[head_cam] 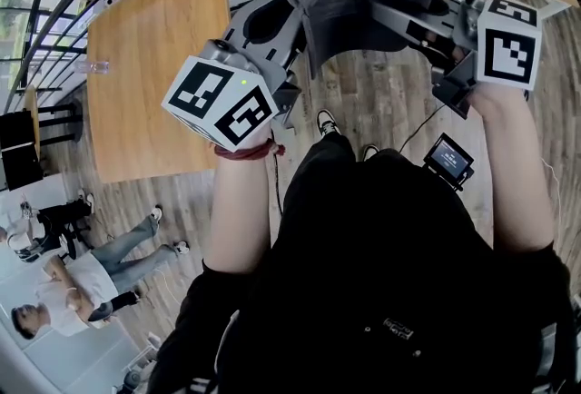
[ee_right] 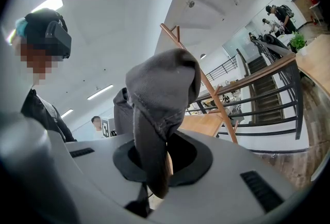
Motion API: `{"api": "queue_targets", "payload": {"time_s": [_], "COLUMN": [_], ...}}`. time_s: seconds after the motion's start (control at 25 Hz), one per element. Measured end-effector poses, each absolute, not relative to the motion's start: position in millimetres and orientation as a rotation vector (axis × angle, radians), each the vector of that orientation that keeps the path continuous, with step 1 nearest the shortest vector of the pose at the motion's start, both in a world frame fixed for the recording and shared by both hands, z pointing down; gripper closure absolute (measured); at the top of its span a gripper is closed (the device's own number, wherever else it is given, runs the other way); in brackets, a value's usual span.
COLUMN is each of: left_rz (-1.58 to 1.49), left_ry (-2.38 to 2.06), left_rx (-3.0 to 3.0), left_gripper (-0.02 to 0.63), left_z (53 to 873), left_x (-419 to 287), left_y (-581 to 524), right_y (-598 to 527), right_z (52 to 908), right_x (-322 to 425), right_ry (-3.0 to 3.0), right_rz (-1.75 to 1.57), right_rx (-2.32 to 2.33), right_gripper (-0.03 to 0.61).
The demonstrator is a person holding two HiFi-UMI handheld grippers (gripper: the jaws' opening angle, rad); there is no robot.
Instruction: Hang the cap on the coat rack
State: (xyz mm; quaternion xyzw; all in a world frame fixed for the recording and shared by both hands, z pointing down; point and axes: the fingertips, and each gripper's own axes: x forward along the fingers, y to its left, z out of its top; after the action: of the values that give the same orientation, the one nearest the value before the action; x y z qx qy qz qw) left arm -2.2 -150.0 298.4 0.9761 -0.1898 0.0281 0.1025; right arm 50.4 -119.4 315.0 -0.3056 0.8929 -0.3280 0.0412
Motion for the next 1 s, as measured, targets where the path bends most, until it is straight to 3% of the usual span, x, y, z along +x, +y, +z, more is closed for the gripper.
{"api": "queue_targets", "payload": {"time_s": [1.0], "left_rz": [-0.017], "left_ry": [-0.423], "left_rx": [2.981], "left_gripper": [0.607], "left_z": [230], "left_x": [17], "left_y": [-162], "right_y": [-130], "right_z": [249], "right_x": [67], "right_ry": [2.712], "right_rz": [-0.845], "right_rx": [-1.06], "right_gripper": [0.535]}}
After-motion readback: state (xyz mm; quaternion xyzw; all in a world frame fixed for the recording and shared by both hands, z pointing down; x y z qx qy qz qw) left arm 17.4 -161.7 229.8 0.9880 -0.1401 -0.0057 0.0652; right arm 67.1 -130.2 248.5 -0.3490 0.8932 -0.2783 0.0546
